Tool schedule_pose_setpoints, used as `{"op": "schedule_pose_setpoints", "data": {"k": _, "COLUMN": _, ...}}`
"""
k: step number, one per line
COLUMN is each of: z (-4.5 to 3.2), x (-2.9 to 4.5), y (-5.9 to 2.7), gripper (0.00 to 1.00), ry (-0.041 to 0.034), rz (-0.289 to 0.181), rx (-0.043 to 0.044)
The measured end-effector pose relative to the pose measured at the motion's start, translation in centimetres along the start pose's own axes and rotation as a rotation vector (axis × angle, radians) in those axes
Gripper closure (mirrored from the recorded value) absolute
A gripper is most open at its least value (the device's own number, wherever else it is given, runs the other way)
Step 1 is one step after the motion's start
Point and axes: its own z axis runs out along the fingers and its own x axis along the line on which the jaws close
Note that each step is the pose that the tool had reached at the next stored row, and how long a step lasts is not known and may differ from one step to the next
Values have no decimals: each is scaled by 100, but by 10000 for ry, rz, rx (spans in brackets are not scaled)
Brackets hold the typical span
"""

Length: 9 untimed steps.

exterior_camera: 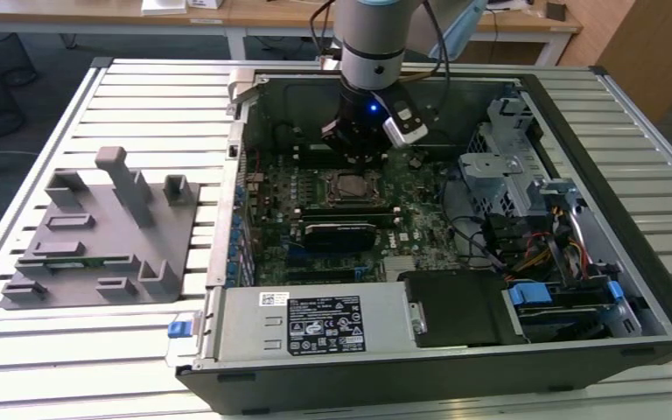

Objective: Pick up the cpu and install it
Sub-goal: 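Install the first cpu locking lever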

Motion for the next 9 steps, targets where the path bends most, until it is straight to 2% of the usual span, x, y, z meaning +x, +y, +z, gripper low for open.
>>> {"op": "schedule_pose_setpoints", "data": {"k": 3, "z": 1, "x": -4, "y": 20, "gripper": 89, "ry": 5, "rz": -2, "rx": -29}}
{"op": "schedule_pose_setpoints", "data": {"k": 9, "z": -1, "x": -4, "y": 33, "gripper": 89, "ry": 1, "rz": -1, "rx": -198}}
